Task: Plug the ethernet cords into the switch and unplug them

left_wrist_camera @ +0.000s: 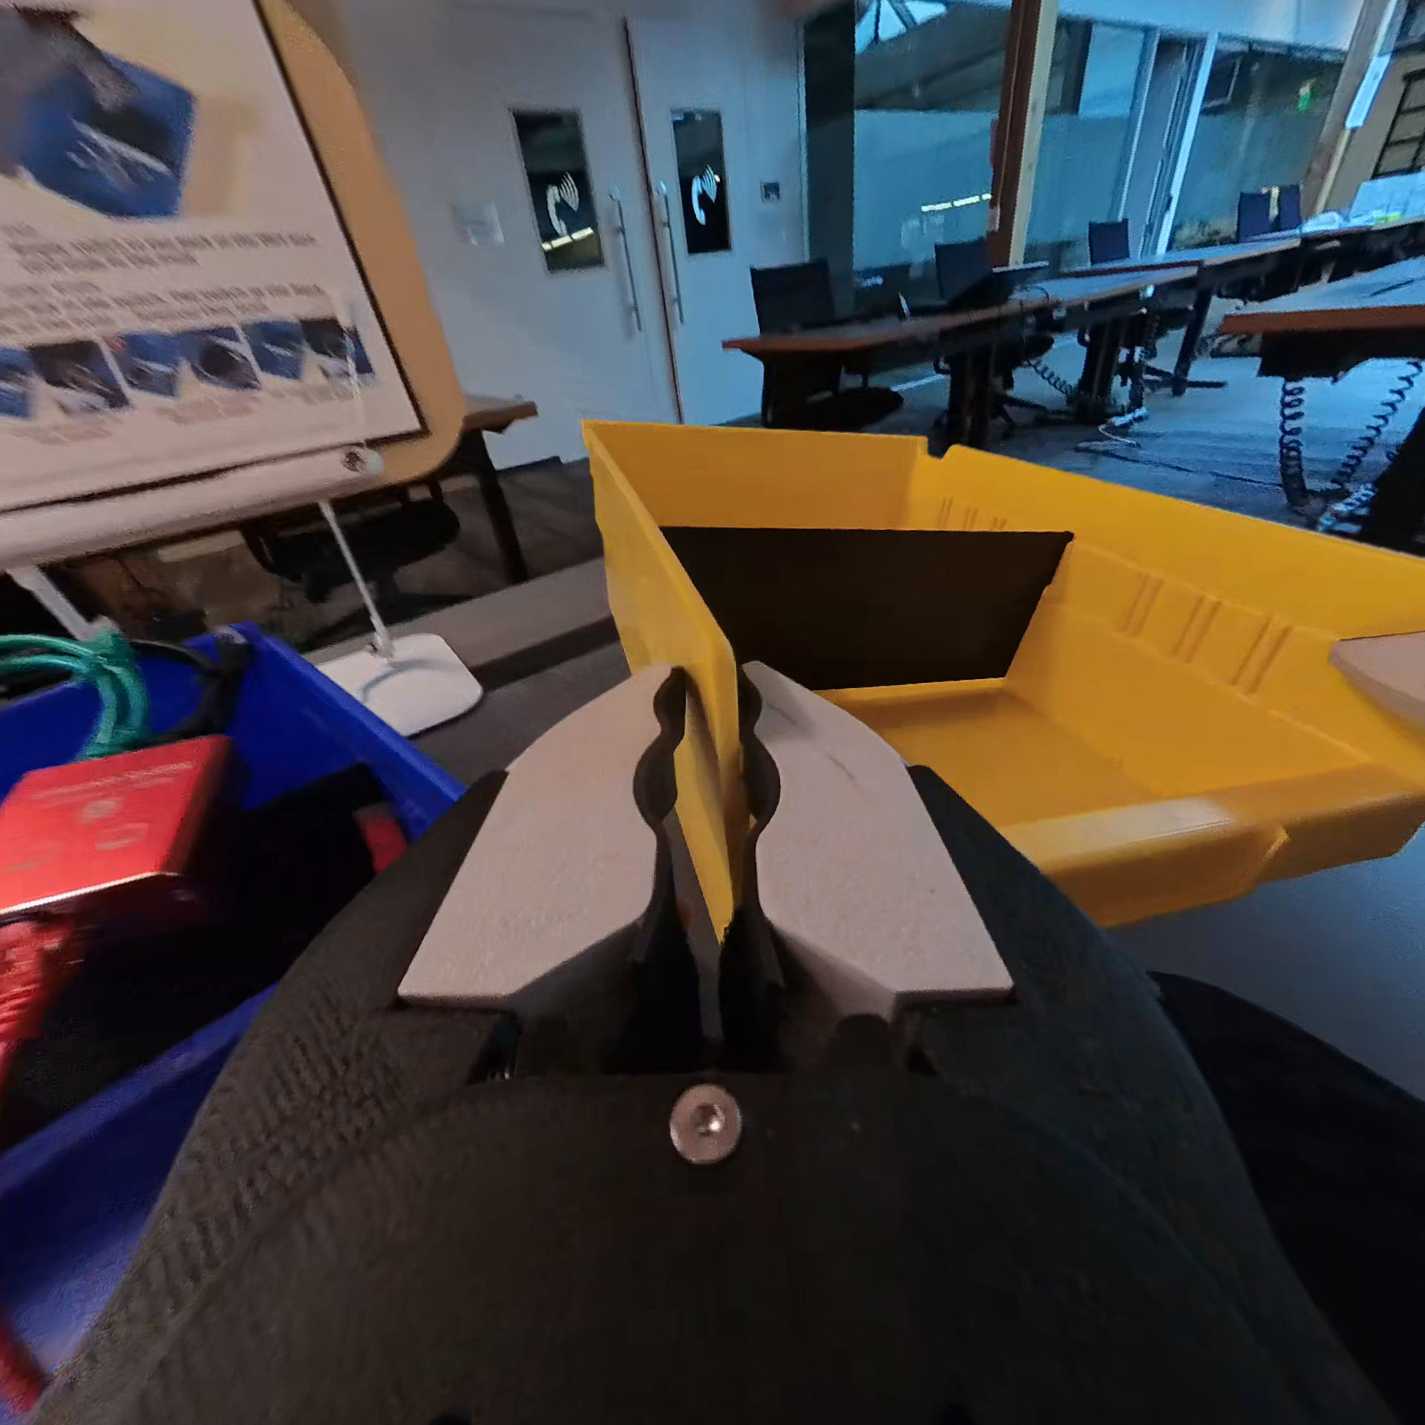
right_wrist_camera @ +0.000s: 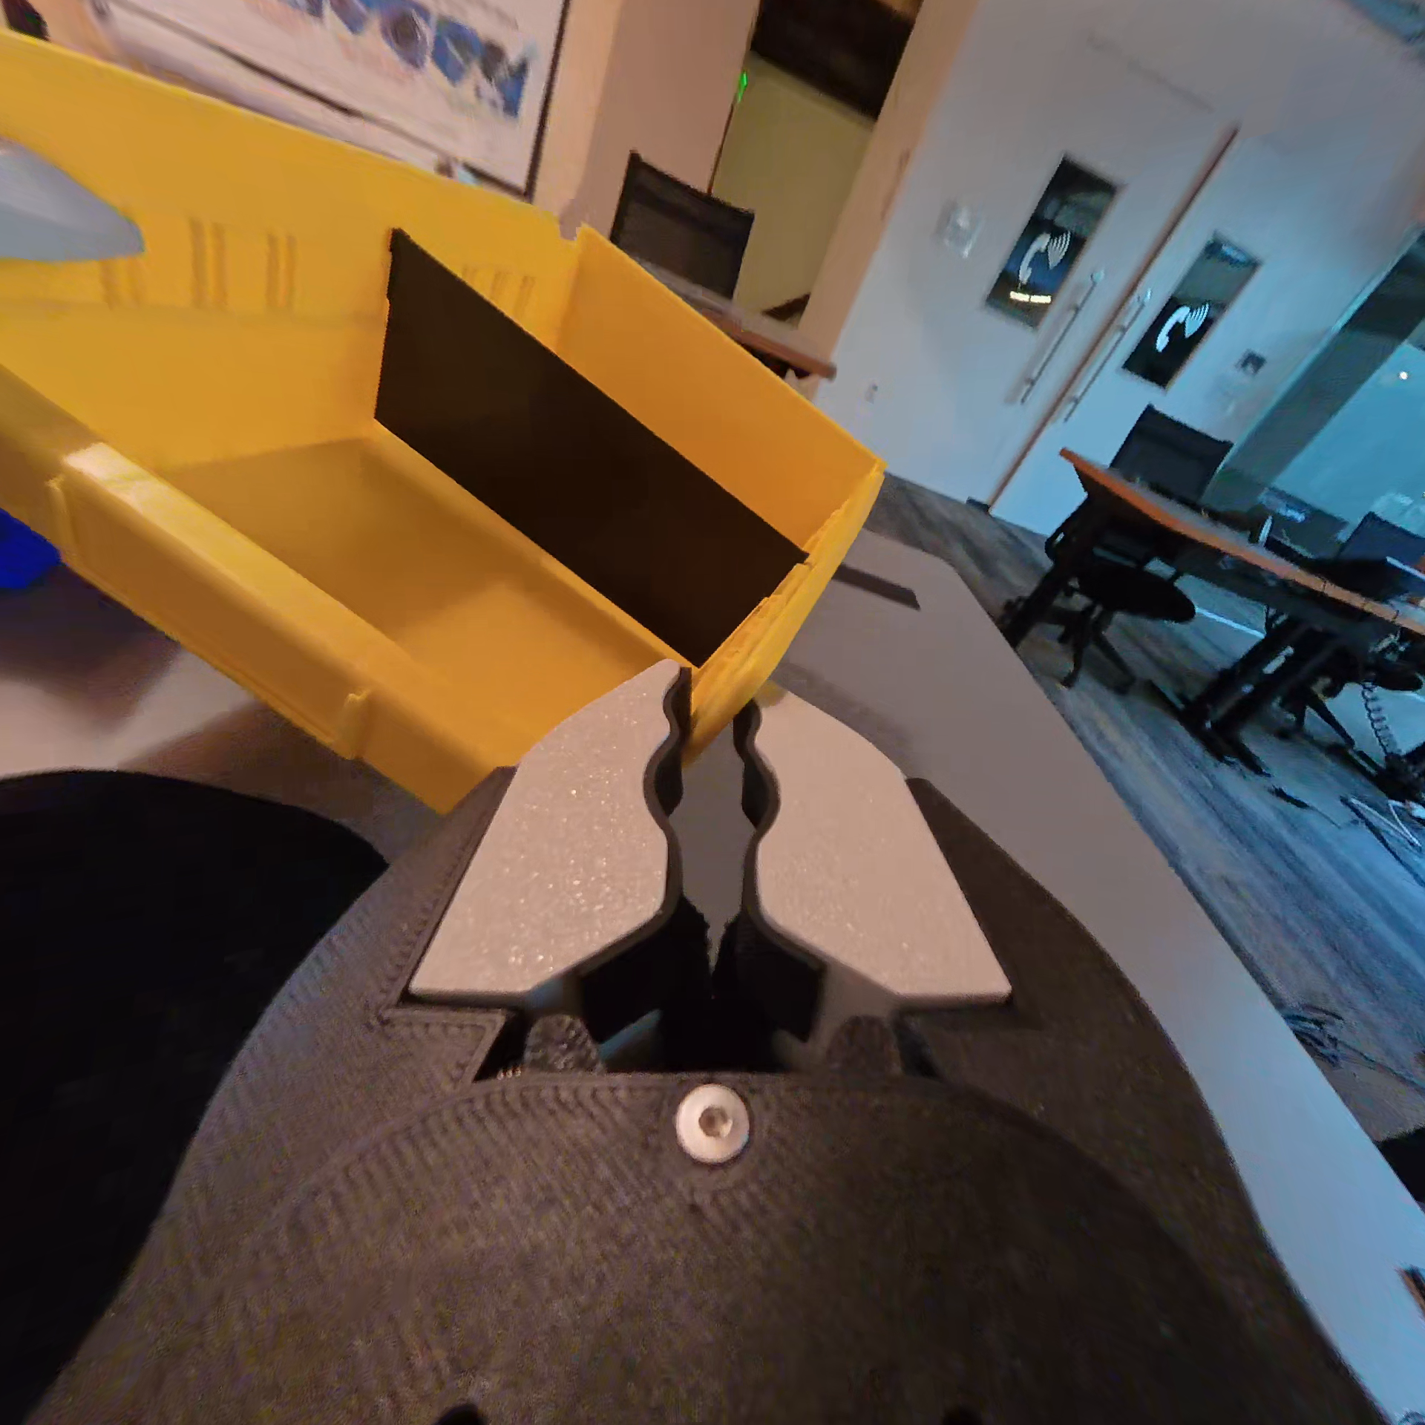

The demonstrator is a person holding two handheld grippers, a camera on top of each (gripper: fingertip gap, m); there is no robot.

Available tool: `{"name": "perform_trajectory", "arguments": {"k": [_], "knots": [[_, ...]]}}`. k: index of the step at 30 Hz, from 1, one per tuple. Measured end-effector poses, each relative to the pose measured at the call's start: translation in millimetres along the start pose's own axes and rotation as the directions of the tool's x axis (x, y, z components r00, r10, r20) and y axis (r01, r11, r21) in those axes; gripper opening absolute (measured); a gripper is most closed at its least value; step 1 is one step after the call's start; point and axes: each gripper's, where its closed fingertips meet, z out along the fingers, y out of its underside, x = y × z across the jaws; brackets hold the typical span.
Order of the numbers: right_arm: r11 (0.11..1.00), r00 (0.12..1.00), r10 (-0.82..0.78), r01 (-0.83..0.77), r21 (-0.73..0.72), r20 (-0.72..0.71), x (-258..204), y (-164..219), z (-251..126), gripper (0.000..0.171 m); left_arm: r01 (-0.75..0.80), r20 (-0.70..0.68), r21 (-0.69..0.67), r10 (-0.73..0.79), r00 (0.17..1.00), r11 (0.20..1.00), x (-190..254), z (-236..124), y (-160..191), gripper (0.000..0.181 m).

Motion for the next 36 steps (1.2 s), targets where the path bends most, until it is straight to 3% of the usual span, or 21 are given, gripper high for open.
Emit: {"name": "perform_trajectory", "arguments": {"k": [8, 10, 12, 15, 18, 21, 26, 28, 30, 31, 36], "knots": [[0.995, 0.999, 0.037, -0.037, -0.094, 0.001, 3.7, 29.5, 10.6, 0.011, -0.035, -0.117, -0.144, 0.018, 0.993, 0.989, 12.0, 20.0, 37.4, 0.020], [0.995, 0.998, 0.053, -0.051, -0.086, 0.022, 2.2, 29.0, 12.0, 0.012, -0.052, -0.175, -0.239, 0.010, 0.985, 0.970, 16.7, 16.3, 46.9, 0.044], [0.998, 0.999, 0.037, -0.037, -0.059, -0.005, 8.8, 22.7, 7.4, 0.026, -0.085, -0.186, -0.255, 0.037, 0.982, 0.963, 10.7, 3.6, 40.1, 0.057], [0.994, 0.994, -0.107, 0.107, -0.003, 0.027, 9.5, 4.0, -1.7, 0.041, -0.225, -0.250, -0.268, 0.158, 0.955, 0.937, -4.1, -31.4, 29.1, 0.059], [0.952, 0.934, -0.305, 0.302, 0.045, 0.188, -22.7, -11.3, -5.3, 0.048, -0.426, -0.359, -0.401, 0.289, 0.888, 0.811, -28.0, -68.6, 58.0, 0.059], [0.914, 0.847, -0.385, 0.405, 0.023, 0.367, -73.3, -9.0, -1.9, 0.058, -0.538, -0.368, -0.519, 0.394, 0.842, 0.665, -61.3, -88.0, 97.4, 0.054], [0.737, 0.677, -0.568, 0.671, -0.077, 0.469, -114.9, 25.8, 19.0, 0.064, -0.659, -0.394, -0.544, 0.536, 0.747, 0.519, -85.9, -91.3, 126.7, 0.045], [0.695, 0.655, -0.623, 0.714, -0.082, 0.428, -113.4, 24.6, 29.2, 0.060, -0.681, -0.402, -0.567, 0.566, 0.720, 0.464, -97.3, -90.4, 132.3, 0.034], [0.644, 0.619, -0.636, 0.755, -0.125, 0.461, -109.9, 34.1, 33.0, 0.049, -0.675, -0.433, -0.575, 0.528, 0.730, 0.463, -100.7, -93.0, 135.7, 0.033], [0.644, 0.617, -0.620, 0.753, -0.134, 0.485, -110.8, 37.7, 32.9, 0.037, -0.670, -0.444, -0.583, 0.511, 0.737, 0.460, -104.5, -95.7, 136.7, 0.033], [0.645, 0.648, -0.609, 0.740, -0.189, 0.457, -84.7, 48.1, 33.4, 0.034, -0.631, -0.423, -0.630, 0.481, 0.768, 0.453, -148.4, -119.7, 142.6, 0.036]]}}
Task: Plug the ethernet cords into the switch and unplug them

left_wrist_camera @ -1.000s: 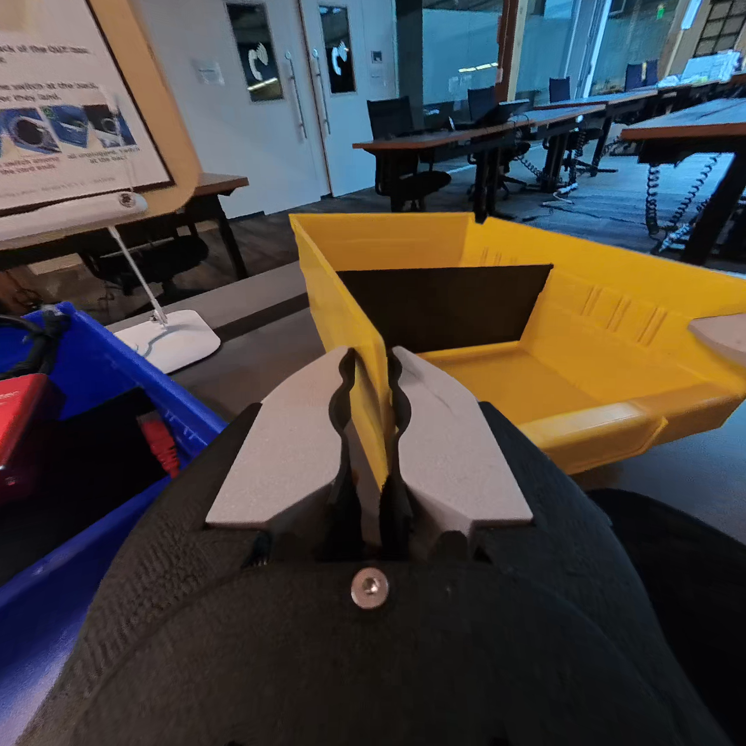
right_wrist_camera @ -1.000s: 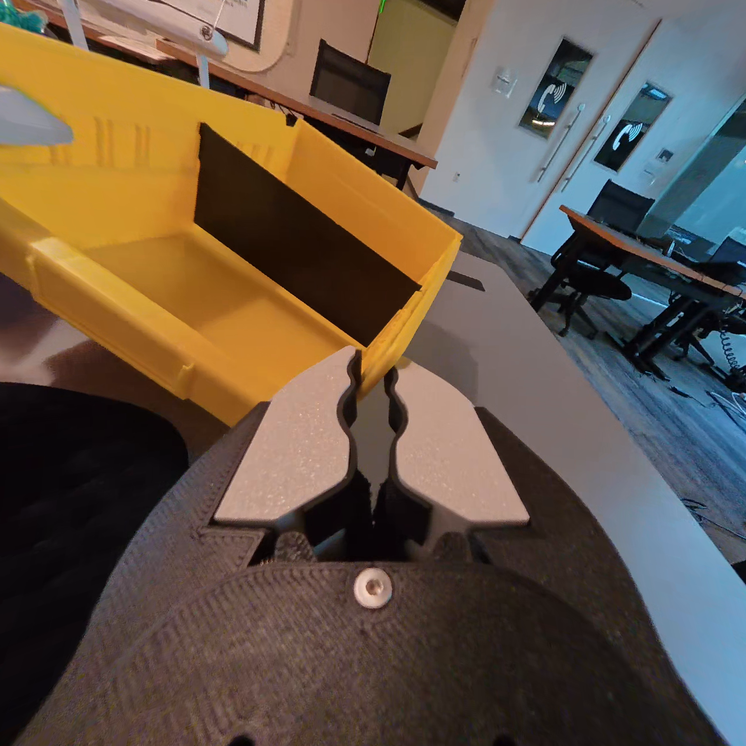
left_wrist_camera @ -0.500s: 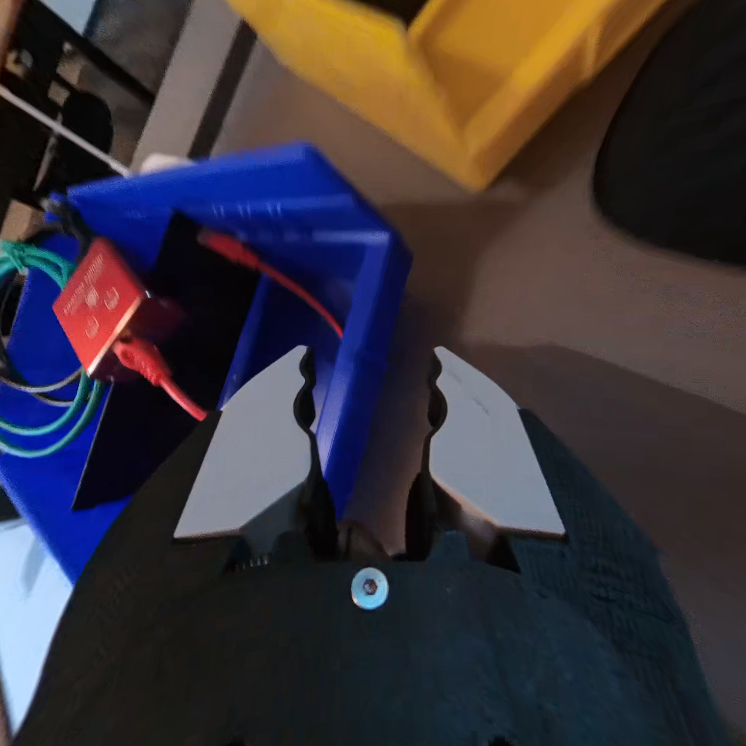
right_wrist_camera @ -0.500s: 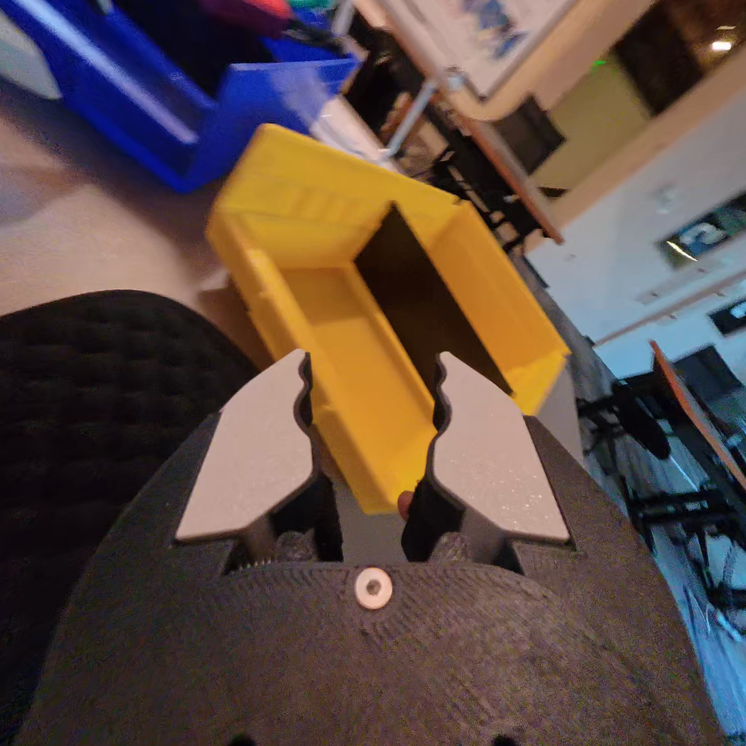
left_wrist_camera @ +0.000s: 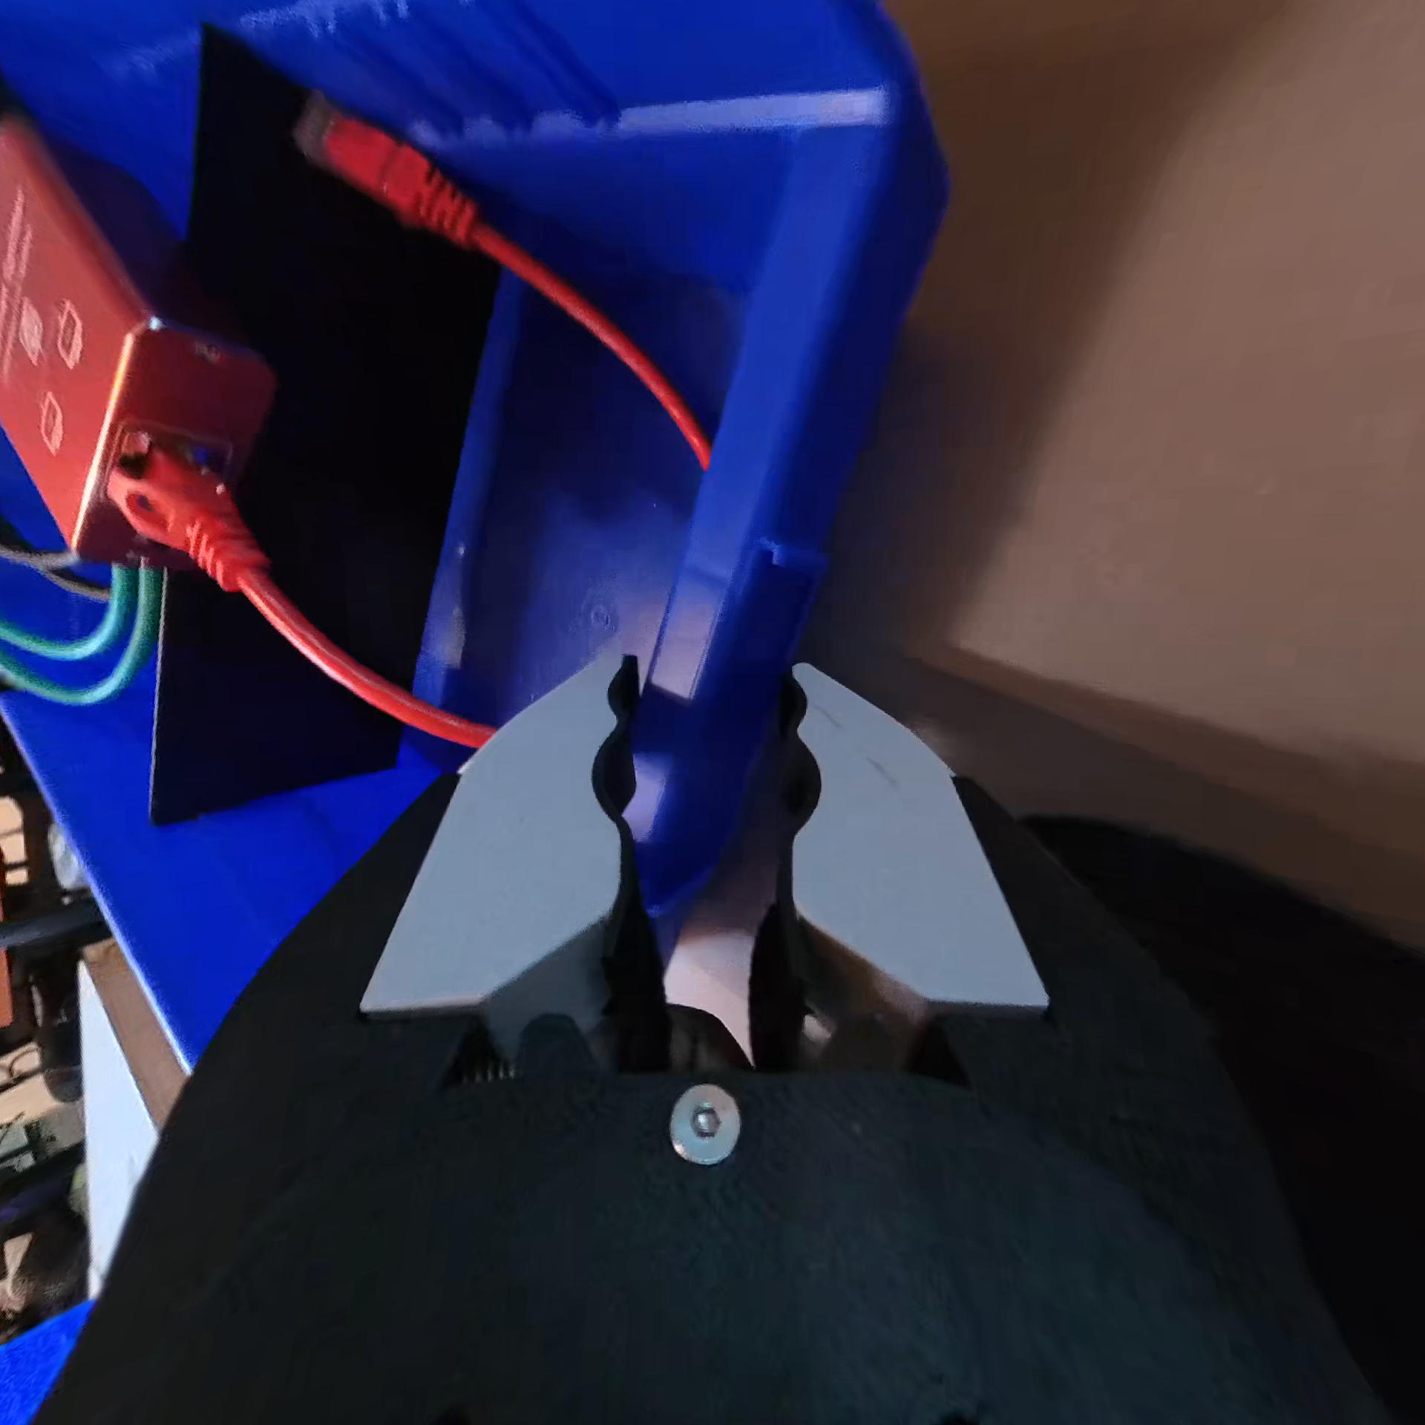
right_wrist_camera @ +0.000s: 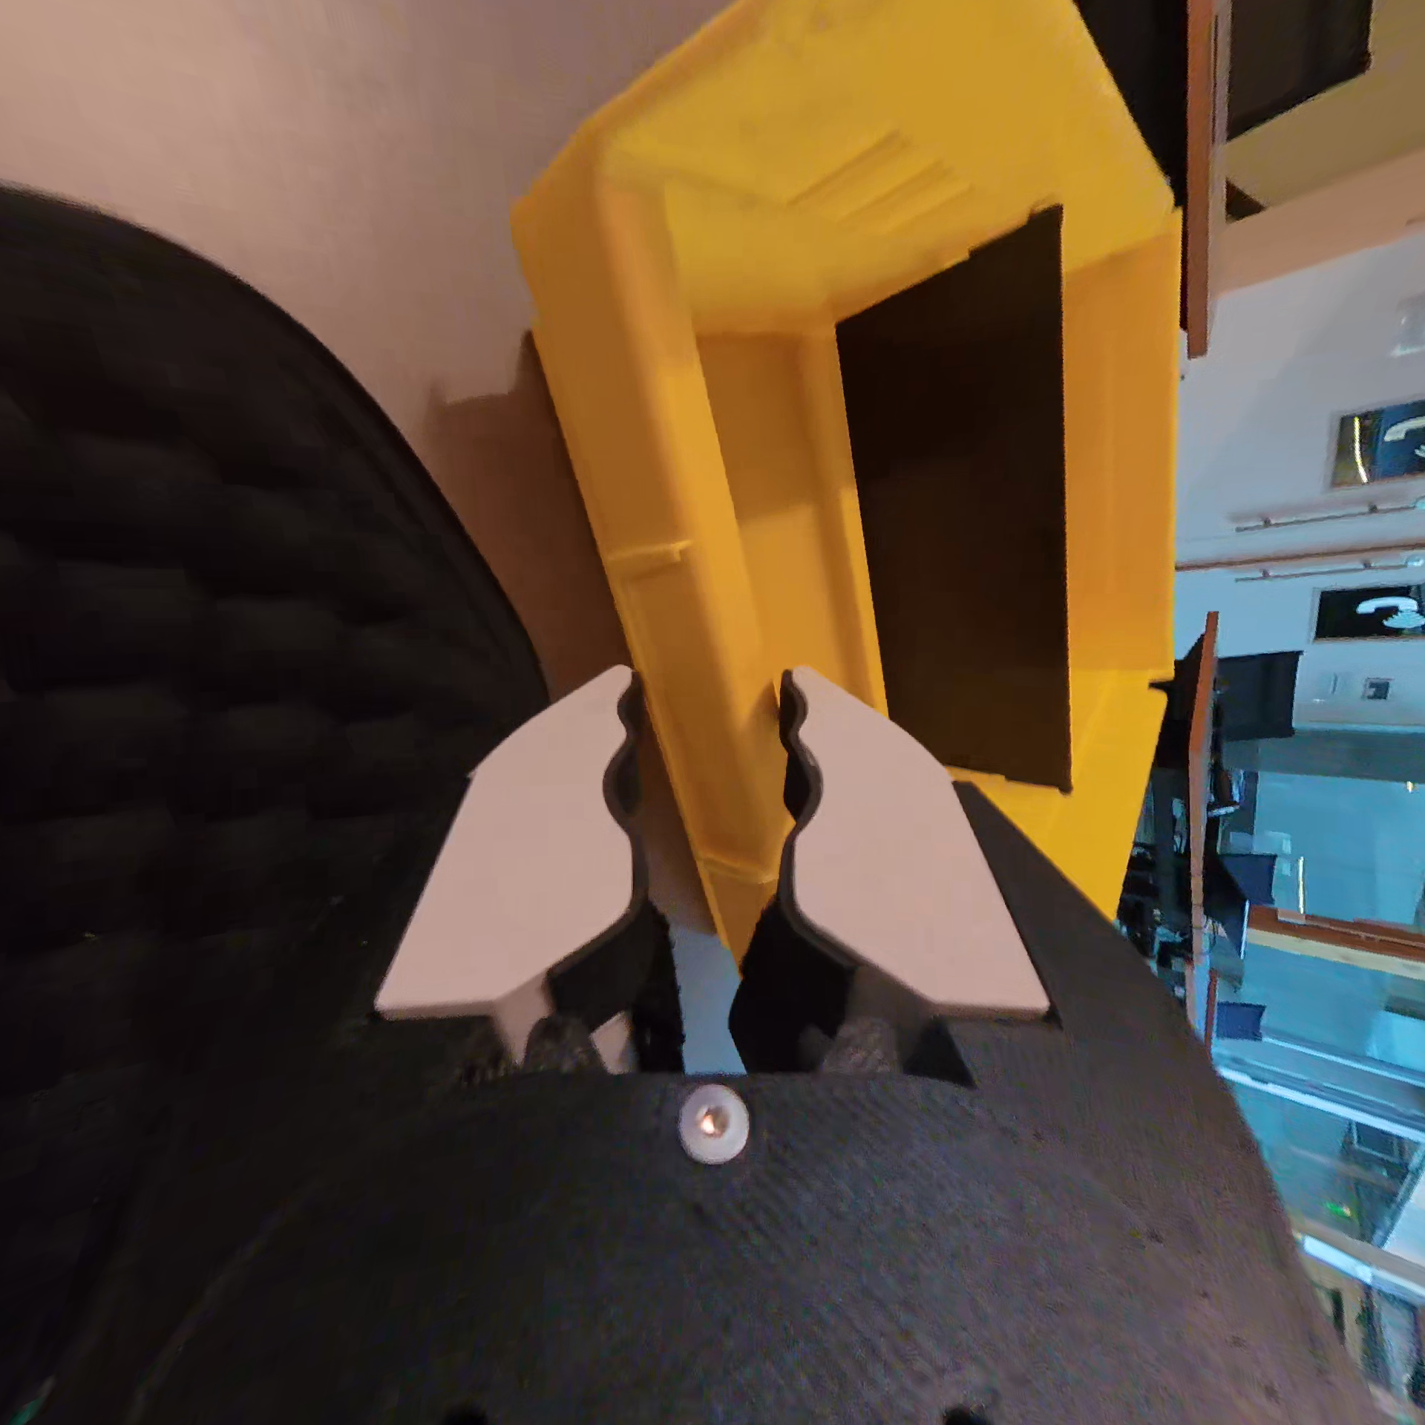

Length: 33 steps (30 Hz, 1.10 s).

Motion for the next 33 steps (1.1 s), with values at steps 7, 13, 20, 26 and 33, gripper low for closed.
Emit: {"name": "perform_trajectory", "arguments": {"k": [7, 13, 20, 26, 33], "knots": [[0.997, 0.997, 0.041, -0.045, -0.057, -0.068, 16.6, 49.8, -8.0, 0.036, 0.039, 0.054, 0.025, -0.041, 0.998, 0.999, -22.7, -19.9, 71.2, 0.038], [0.997, 0.996, 0.043, -0.048, -0.062, -0.084, 21.4, 76.5, -17.1, 0.035, 0.025, 0.079, -0.011, -0.024, 0.997, 1.000, -33.8, -44.1, 136.2, 0.037], [0.999, 0.996, 0.018, -0.022, -0.048, -0.082, 18.8, 100.7, -34.4, 0.035, -0.030, 0.112, 0.041, 0.025, 0.993, 0.999, -25.2, -77.6, 187.7, 0.036], [1.000, 0.999, -0.002, 0.001, -0.019, -0.051, 12.5, 119.6, -53.4, 0.035, -0.045, 0.102, 0.068, 0.038, 0.994, 0.997, -7.2, -107.4, 219.5, 0.036], [0.999, 0.999, 0.041, -0.041, 0.026, -0.003, 4.6, 125.4, -66.0, 0.038, 0.018, 0.079, 0.077, -0.024, 0.997, 0.997, 16.4, -132.9, 240.0, 0.047]]}}
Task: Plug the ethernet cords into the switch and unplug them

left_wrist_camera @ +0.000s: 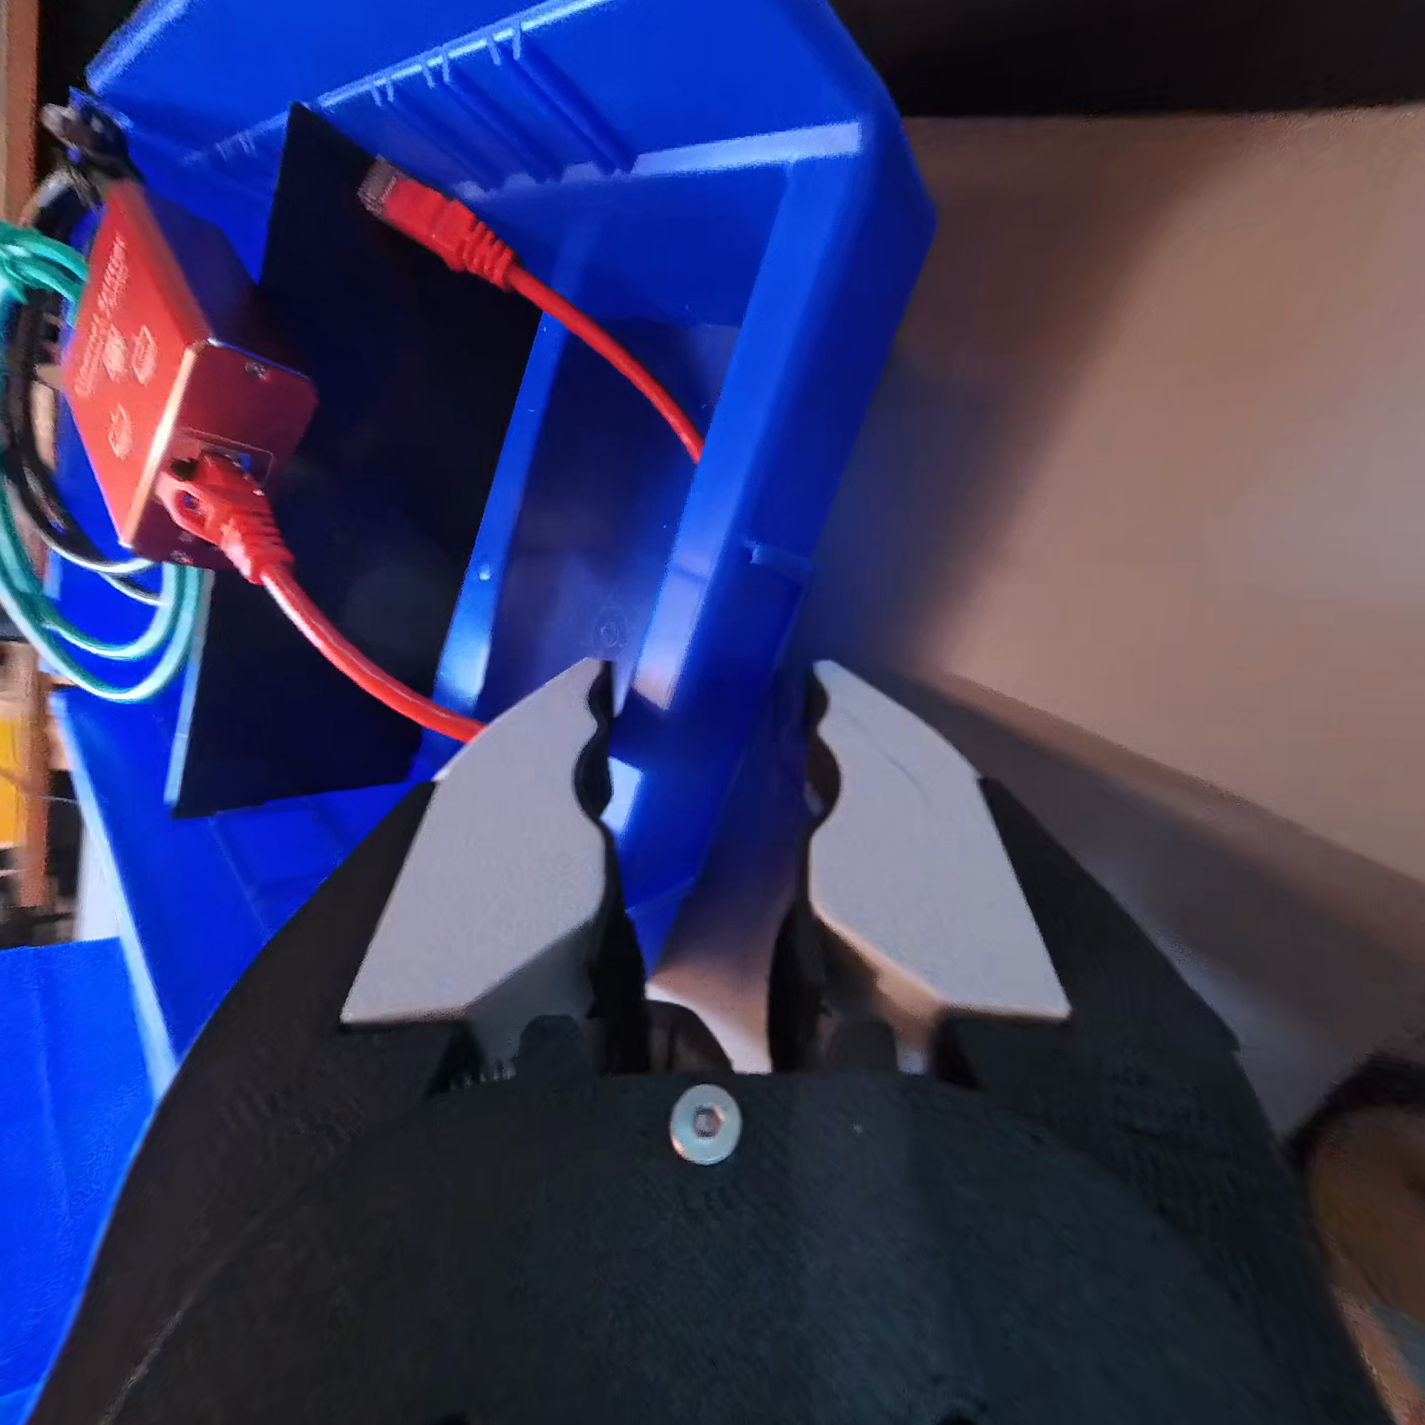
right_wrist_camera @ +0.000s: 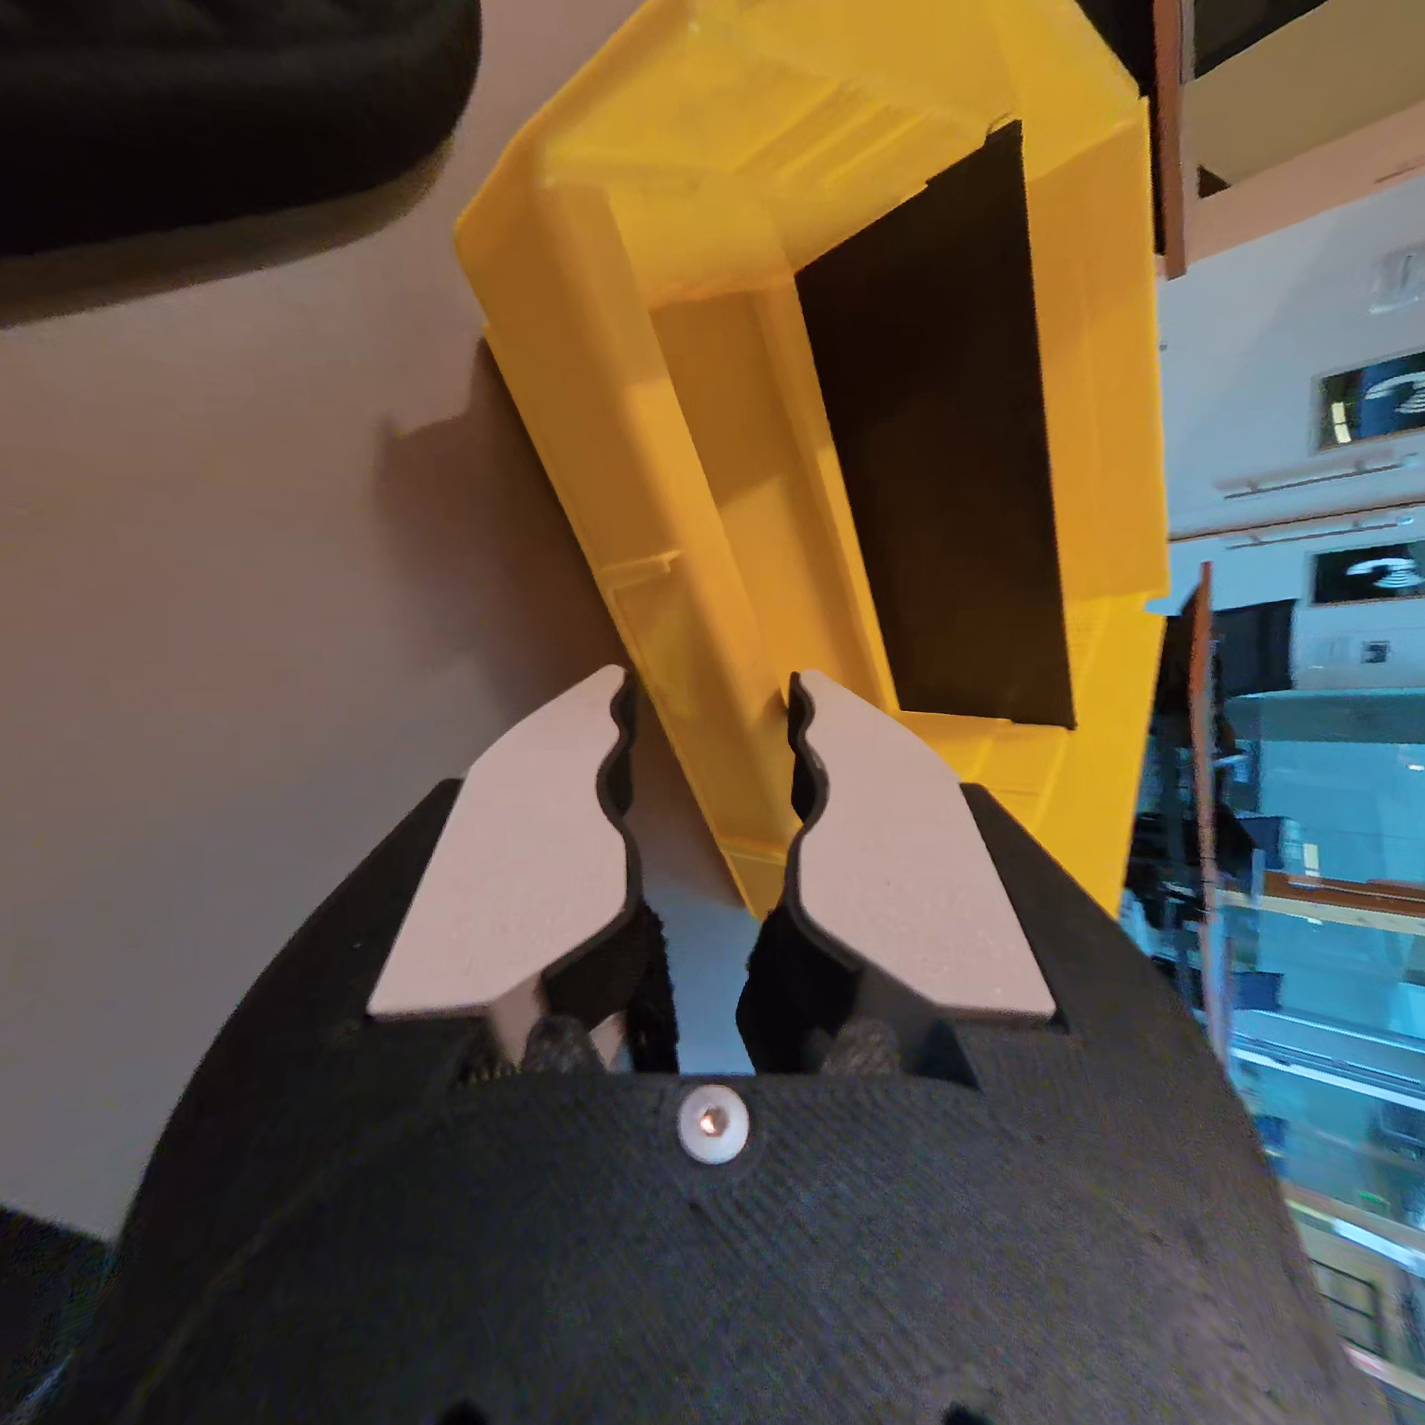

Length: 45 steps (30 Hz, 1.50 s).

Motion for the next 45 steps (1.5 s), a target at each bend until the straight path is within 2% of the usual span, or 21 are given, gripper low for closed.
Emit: {"name": "perform_trajectory", "arguments": {"k": [2, 4, 8, 10, 12, 15, 18, 21, 25, 28, 30, 33, 37, 45], "knots": [[0.995, 0.994, 0.085, -0.087, 0.040, 0.070, -6.3, -5.1, -5.2, 0.049, 0.131, -0.019, 0.092, -0.129, 0.991, 0.987, 4.8, -6.4, -12.2, 0.071], [0.973, 0.975, 0.182, -0.197, 0.122, 0.128, -6.0, -18.8, -16.9, 0.052, 0.268, -0.014, 0.235, -0.273, 0.962, 0.934, -4.2, -20.6, -31.9, 0.082], [0.836, 0.930, 0.351, -0.364, 0.410, 0.110, 27.2, -59.0, -54.0, 0.073, 0.476, -0.006, 0.538, -0.562, 0.827, 0.696, -57.8, -60.9, -72.9, 0.093], [0.760, 0.916, 0.393, -0.372, 0.533, 0.079, 43.8, -75.5, -72.7, 0.080, 0.553, 0.000, 0.569, -0.672, 0.740, 0.609, -82.8, -66.2, -79.0, 0.095], [0.716, 0.909, 0.414, -0.360, 0.598, 0.053, 54.0, -85.4, -84.4, 0.083, 0.621, 0.009, 0.535, -0.739, 0.674, 0.573, -97.5, -56.5, -79.7, 0.097], [0.719, 0.917, 0.396, -0.338, 0.608, 0.041, 54.5, -91.7, -88.2, 0.085, 0.665, 0.056, 0.430, -0.753, 0.656, 0.611, -108.1, -27.4, -75.5, 0.100], [0.767, 0.930, 0.367, -0.310, 0.561, 0.013, 51.5, -87.1, -83.9, 0.085, 0.679, 0.089, 0.322, -0.735, 0.672, 0.660, -113.7, 4.1, -67.0, 0.100], [0.778, 0.931, 0.365, -0.309, 0.547, 0.007, 51.8, -83.5, -82.6, 0.083, 0.663, 0.139, 0.224, -0.696, 0.704, 0.715, -119.0, 27.2, -55.0, 0.099], [0.776, 0.932, 0.364, -0.309, 0.549, 0.011, 51.3, -82.1, -81.2, 0.077, 0.648, 0.142, 0.160, -0.667, 0.731, 0.745, -124.1, 42.7, -46.4, 0.092], [0.789, 0.936, 0.352, -0.305, 0.534, 0.015, 48.2, -80.8, -77.0, 0.075, 0.635, 0.100, 0.153, -0.652, 0.752, 0.757, -120.4, 46.5, -47.1, 0.072], [0.799, 0.939, 0.344, -0.303, 0.520, 0.018, 46.1, -79.9, -73.6, 0.074, 0.637, 0.097, 0.155, -0.653, 0.751, 0.755, -120.3, 45.9, -47.0, 0.071], [0.812, 0.943, 0.333, -0.298, 0.502, 0.022, 43.2, -79.4, -69.7, 0.073, 0.590, 0.151, 0.195, -0.618, 0.771, 0.784, -124.5, 38.6, -51.4, 0.070], [0.829, 0.948, 0.318, -0.285, 0.480, 0.013, 42.2, -78.6, -68.3, 0.071, 0.488, 0.288, 0.266, -0.551, 0.783, 0.832, -136.7, 12.0, -64.3, 0.070], [0.822, 0.950, 0.312, -0.272, 0.501, 0.004, 43.0, -84.1, -72.7, 0.069, 0.266, 0.538, 0.444, -0.491, 0.685, 0.856, -170.2, -80.4, -103.1, 0.071]]}}
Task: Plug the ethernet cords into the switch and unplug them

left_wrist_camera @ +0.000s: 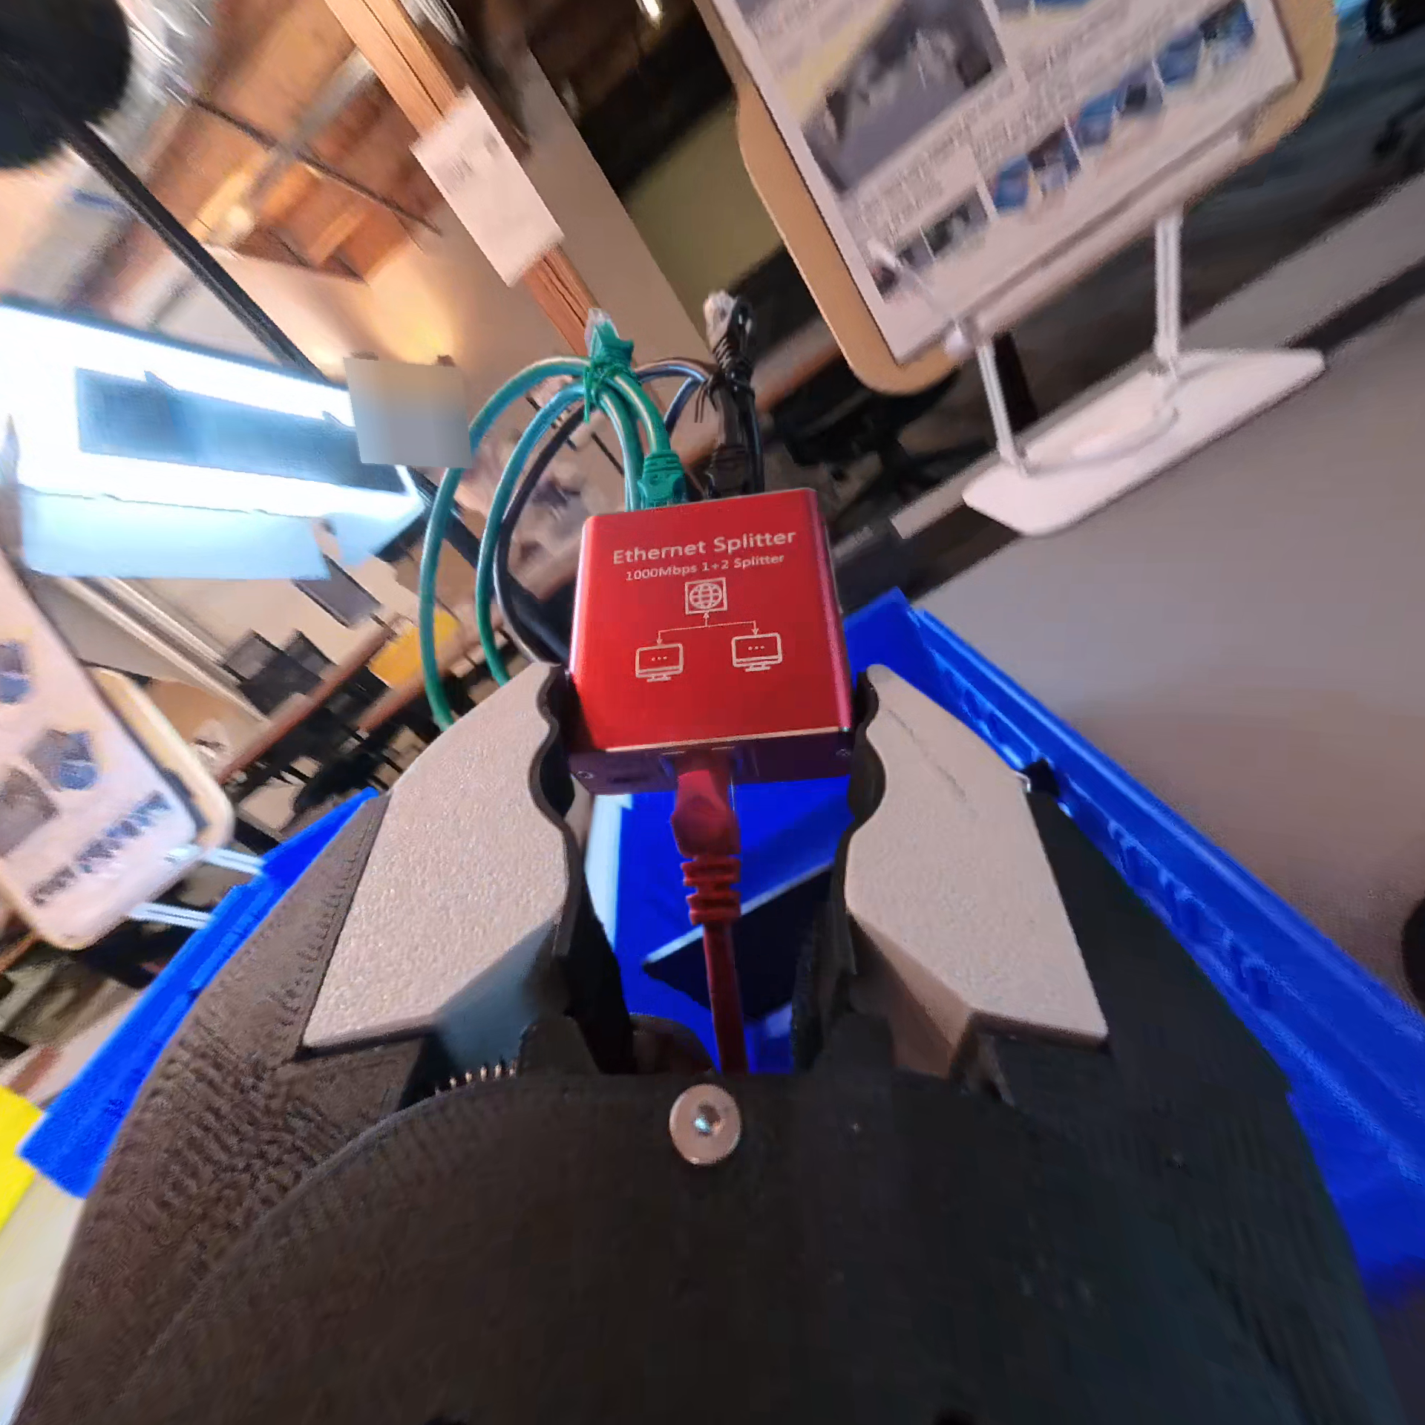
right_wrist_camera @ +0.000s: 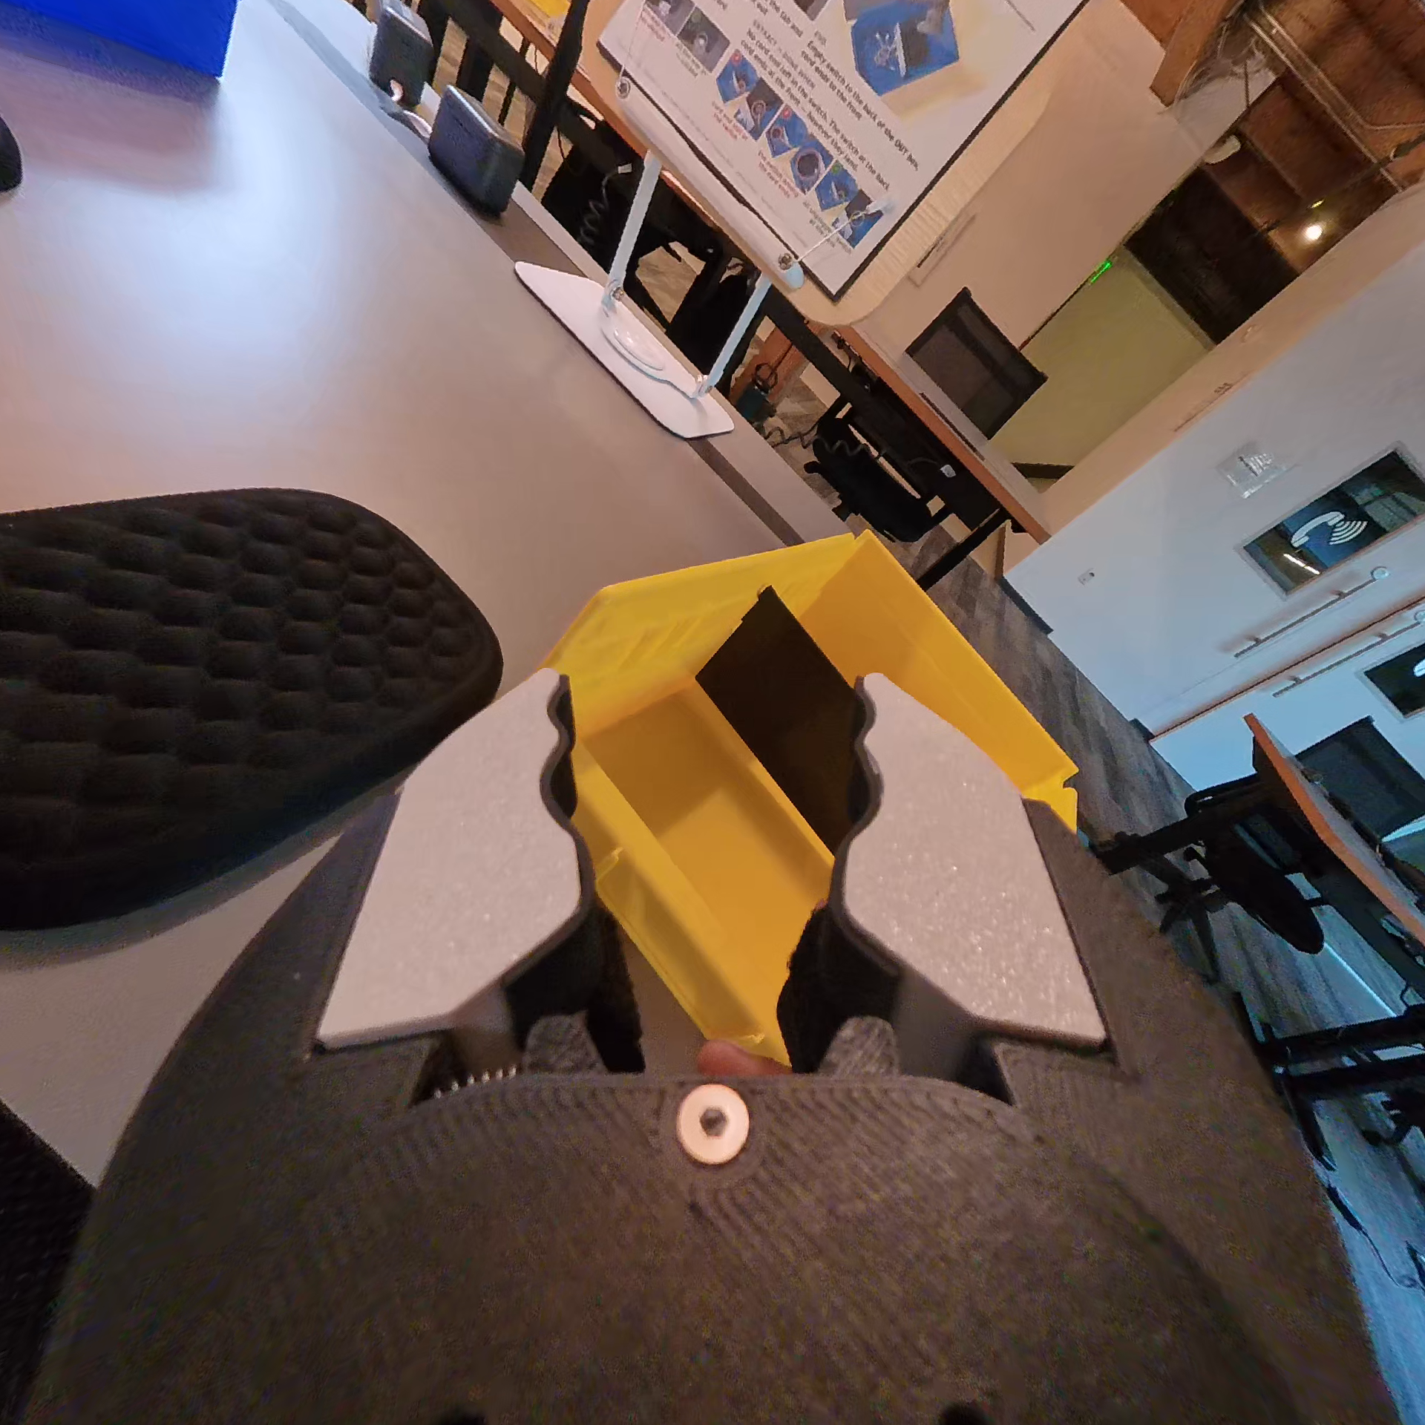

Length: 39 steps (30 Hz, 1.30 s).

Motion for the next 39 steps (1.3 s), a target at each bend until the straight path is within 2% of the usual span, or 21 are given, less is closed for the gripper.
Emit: {"name": "perform_trajectory", "arguments": {"k": [4, 6, 11, 16, 20, 23, 26, 29, 31, 33, 37, 39], "knots": [[1.000, 1.000, -0.002, 0.002, 0.026, -0.002, -0.3, -6.5, -1.1, 0.068, -0.047, 0.132, 0.179, 0.023, 0.991, 0.983, -20.6, -29.3, -56.0, 0.070], [1.000, 1.000, -0.006, 0.006, 0.028, -0.004, -0.5, -8.3, -1.6, 0.068, -0.052, 0.154, 0.267, 0.011, 0.988, 0.962, -22.3, -44.4, -84.0, 0.070], [0.996, 1.000, 0.005, -0.005, 0.089, 0.004, -3.6, -24.7, -0.4, 0.066, -0.034, 0.056, 0.419, 0.012, 0.998, 0.907, 8.2, -67.8, -137.8, 0.070], [0.942, 0.993, 0.088, -0.108, 0.317, 0.075, -15.0, -76.0, 4.6, 0.060, -0.042, -0.042, 0.507, 0.073, 0.996, 0.861, 68.4, -73.1, -167.5, 0.070], [0.849, 0.957, 0.172, -0.264, 0.457, 0.232, -36.0, -121.7, 12.7, 0.056, -0.112, -0.049, 0.544, 0.165, 0.985, 0.832, 121.7, -67.7, -176.1, 0.070], [0.755, 0.885, 0.217, -0.420, 0.503, 0.412, -63.0, -157.3, 22.9, 0.051, -0.139, -0.057, 0.572, 0.208, 0.976, 0.808, 160.4, -62.4, -176.8, 0.070], [0.610, 0.730, 0.278, -0.636, 0.473, 0.624, -94.4, -195.4, 35.9, 0.049, -0.161, -0.067, 0.595, 0.248, 0.966, 0.787, 197.7, -57.5, -173.7, 0.070], [0.509, 0.543, 0.342, -0.793, 0.334, 0.767, -125.5, -215.8, 57.0, 0.049, -0.144, -0.114, 0.615, 0.268, 0.957, 0.776, 231.8, -55.5, -168.1, 0.070], [0.494, 0.458, 0.373, -0.834, 0.245, 0.807, -144.3, -219.6, 71.2, 0.051, -0.139, -0.156, 0.615, 0.292, 0.943, 0.776, 252.3, -55.0, -162.5, 0.070], [0.480, 0.407, 0.382, -0.855, 0.198, 0.830, -156.4, -222.1, 79.0, 0.044, -0.118, -0.211, 0.618, 0.309, 0.927, 0.778, 271.0, -56.9, -157.1, 0.070], [0.468, 0.382, 0.408, -0.867, 0.170, 0.829, -162.4, -214.7, 89.5, 0.030, -0.094, -0.280, 0.619, 0.331, 0.901, 0.780, 296.7, -61.8, -147.4, 0.070], [0.498, 0.392, 0.407, -0.852, 0.159, 0.825, -165.5, -206.6, 91.4, 0.030, -0.092, -0.305, 0.608, 0.339, 0.890, 0.789, 303.0, -60.3, -142.1, 0.070]]}}
